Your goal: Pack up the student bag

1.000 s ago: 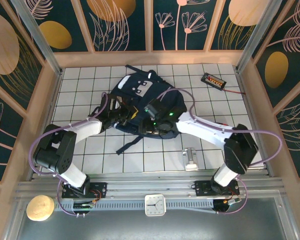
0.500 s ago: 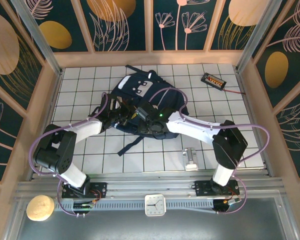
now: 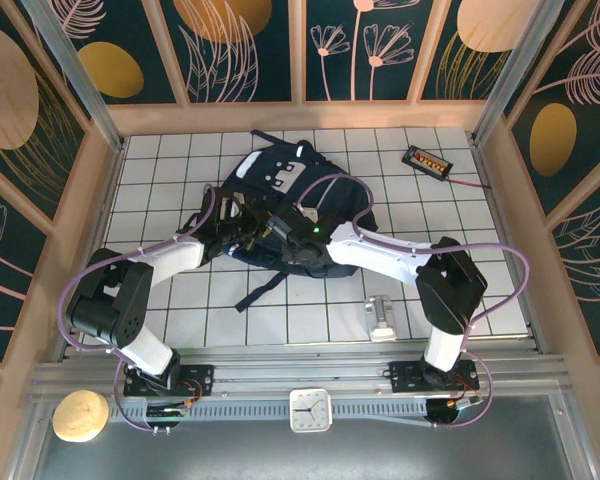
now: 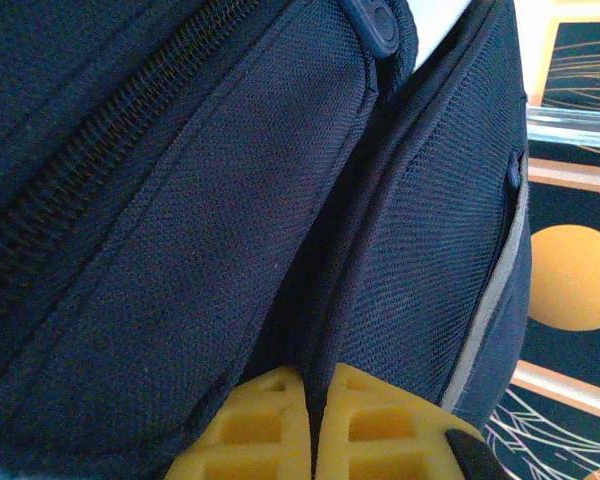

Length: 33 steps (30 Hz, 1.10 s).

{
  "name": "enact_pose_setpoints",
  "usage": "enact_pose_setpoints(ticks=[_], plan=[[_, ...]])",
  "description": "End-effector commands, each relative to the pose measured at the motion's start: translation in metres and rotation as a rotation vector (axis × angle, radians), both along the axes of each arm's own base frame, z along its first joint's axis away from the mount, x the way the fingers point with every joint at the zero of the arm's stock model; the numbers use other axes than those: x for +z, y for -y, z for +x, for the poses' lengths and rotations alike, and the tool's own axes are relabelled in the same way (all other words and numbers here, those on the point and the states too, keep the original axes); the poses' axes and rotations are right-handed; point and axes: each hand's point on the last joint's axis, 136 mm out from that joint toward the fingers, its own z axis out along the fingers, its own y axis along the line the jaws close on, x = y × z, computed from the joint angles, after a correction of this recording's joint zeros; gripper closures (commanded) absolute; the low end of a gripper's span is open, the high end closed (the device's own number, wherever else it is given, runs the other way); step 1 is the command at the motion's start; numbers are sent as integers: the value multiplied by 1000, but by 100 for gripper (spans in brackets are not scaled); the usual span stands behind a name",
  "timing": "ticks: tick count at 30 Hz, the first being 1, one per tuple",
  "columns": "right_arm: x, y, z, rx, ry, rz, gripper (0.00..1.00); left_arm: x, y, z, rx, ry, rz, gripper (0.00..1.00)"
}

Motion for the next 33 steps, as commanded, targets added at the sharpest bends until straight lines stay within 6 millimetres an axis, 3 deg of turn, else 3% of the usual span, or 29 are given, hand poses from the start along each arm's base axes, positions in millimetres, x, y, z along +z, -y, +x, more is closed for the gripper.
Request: enact_pose_setpoints(ticks=[1, 7, 14, 22, 27, 33], plan=[[7, 0, 16, -40, 71, -17, 78, 22, 11, -8, -60, 37, -69, 100], [7, 4, 13, -41, 68, -31, 100, 21, 9, -10, -54, 37, -66, 100], [11, 23, 2, -35, 38, -87, 100, 11, 3, -11, -80, 34, 34, 100], [4, 80, -14, 11, -44, -211, 100, -10, -53, -13, -51, 14, 246, 100], [12, 99, 3, 34, -48, -173, 100, -17, -74, -13, -64, 15, 329, 100], [16, 86, 36, 209, -9, -109, 100, -21, -70, -12, -204, 59, 395, 100]])
